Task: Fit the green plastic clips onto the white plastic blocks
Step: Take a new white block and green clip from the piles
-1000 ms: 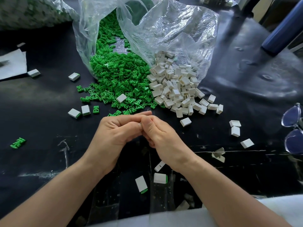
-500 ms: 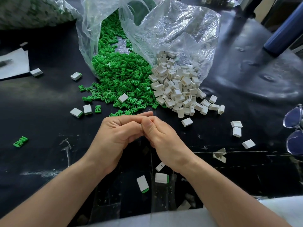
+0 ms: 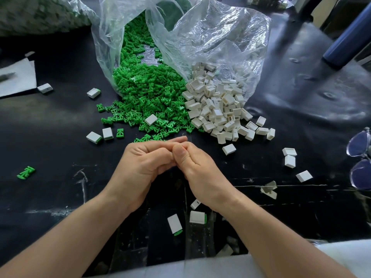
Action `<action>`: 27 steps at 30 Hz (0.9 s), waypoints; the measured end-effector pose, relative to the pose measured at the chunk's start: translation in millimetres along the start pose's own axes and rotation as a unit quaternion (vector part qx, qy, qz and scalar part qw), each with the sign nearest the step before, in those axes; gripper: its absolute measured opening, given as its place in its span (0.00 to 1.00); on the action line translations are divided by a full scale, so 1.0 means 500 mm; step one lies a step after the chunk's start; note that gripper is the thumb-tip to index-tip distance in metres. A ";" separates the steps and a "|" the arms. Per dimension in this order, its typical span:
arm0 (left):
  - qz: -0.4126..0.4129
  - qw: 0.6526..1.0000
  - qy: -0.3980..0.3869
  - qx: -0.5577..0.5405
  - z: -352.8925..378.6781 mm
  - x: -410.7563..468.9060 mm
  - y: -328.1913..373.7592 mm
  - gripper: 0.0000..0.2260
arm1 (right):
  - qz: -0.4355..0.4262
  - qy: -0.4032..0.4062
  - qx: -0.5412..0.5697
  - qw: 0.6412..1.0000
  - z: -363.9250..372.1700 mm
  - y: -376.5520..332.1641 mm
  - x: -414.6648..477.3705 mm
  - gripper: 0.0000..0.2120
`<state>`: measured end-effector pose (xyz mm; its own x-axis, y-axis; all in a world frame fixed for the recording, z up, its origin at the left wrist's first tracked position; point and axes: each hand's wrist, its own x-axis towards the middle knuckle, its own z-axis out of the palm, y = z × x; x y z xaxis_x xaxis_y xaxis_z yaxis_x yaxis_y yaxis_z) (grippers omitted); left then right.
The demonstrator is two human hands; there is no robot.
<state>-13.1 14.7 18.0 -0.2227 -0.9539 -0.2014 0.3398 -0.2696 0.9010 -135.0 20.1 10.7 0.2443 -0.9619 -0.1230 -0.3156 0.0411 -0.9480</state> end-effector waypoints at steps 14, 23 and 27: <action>0.029 0.999 -0.018 0.013 0.000 0.001 0.018 0.11 | 0.047 -0.004 0.090 0.995 -0.043 -0.024 0.003 0.25; 0.000 0.998 0.037 0.052 -0.001 0.001 0.021 0.15 | -0.060 0.097 0.115 0.987 -0.057 -0.021 0.007 0.06; 0.015 0.994 0.030 0.099 -0.002 0.000 0.019 0.16 | -0.061 0.085 0.081 0.991 -0.053 -0.015 0.009 0.07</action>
<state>-9.1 11.8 26.5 -0.1572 -0.9691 -0.1900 0.1571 -0.2145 0.9640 -155.9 8.3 25.2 0.1085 -0.9935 0.0338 -0.1385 -0.0488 -0.9892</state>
